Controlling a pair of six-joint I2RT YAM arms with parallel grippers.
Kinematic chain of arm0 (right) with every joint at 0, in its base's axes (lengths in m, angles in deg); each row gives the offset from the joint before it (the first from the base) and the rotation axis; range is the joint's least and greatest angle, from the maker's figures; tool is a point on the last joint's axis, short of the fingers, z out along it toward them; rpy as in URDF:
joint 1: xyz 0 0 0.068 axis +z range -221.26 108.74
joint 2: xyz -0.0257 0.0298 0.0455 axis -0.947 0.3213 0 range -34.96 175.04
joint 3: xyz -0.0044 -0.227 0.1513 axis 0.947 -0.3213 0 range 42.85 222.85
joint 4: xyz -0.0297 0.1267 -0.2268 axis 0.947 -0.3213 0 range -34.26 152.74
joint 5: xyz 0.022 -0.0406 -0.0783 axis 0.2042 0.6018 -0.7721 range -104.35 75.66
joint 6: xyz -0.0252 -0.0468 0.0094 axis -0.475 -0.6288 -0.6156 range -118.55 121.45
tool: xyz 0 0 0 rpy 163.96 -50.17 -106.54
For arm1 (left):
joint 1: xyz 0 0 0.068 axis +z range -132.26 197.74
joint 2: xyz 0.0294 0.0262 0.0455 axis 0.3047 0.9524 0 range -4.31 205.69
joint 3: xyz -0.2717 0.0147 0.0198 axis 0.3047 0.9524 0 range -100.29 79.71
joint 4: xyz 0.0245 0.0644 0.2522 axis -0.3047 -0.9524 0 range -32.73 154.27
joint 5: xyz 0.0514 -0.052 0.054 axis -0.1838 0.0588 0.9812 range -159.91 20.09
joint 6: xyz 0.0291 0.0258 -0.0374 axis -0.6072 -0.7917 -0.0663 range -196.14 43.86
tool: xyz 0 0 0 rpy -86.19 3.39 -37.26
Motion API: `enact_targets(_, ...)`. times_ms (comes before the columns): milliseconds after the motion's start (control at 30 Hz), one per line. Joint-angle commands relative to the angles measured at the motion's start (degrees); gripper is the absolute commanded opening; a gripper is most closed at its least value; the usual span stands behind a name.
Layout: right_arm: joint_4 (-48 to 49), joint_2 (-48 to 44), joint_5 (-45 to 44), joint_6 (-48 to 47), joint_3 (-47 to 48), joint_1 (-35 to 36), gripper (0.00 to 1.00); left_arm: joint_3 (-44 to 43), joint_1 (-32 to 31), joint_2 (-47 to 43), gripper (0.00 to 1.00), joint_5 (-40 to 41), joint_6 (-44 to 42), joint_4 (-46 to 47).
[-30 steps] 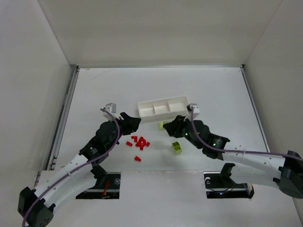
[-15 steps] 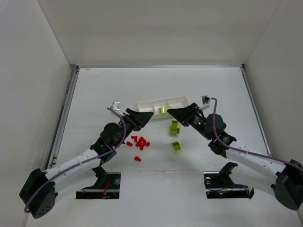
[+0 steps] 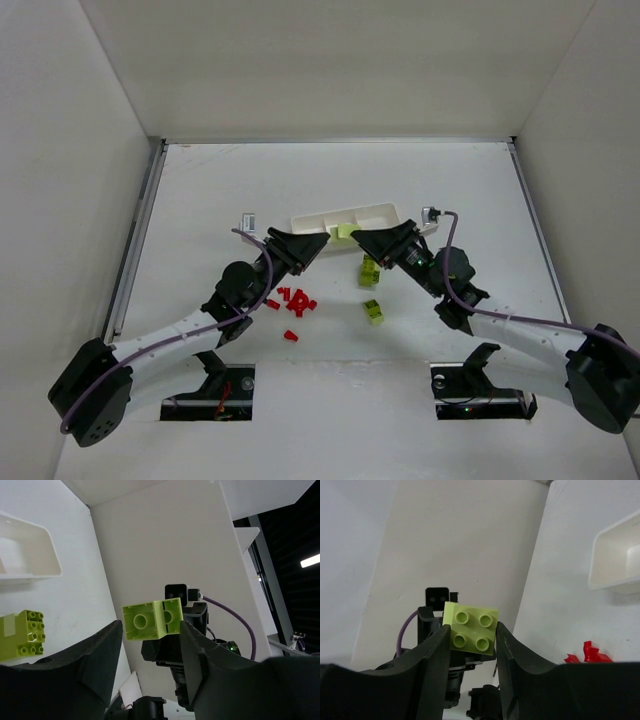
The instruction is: Sort the legos into containers by color
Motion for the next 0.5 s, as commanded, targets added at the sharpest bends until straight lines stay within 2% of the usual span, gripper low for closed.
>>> enact_targets(0,8.32,1.09,0.77,2.08,-0.21,0.32,0.25,-0.42,-0.59,0.74,0.46,-0.98,0.89,5.69)
enact_targets(467,17.72,7.25,2.44,6.65,-0.39,1.72,0.25,-2.53,-0.59,6.36,0.43,-1.69,1.06,10.26)
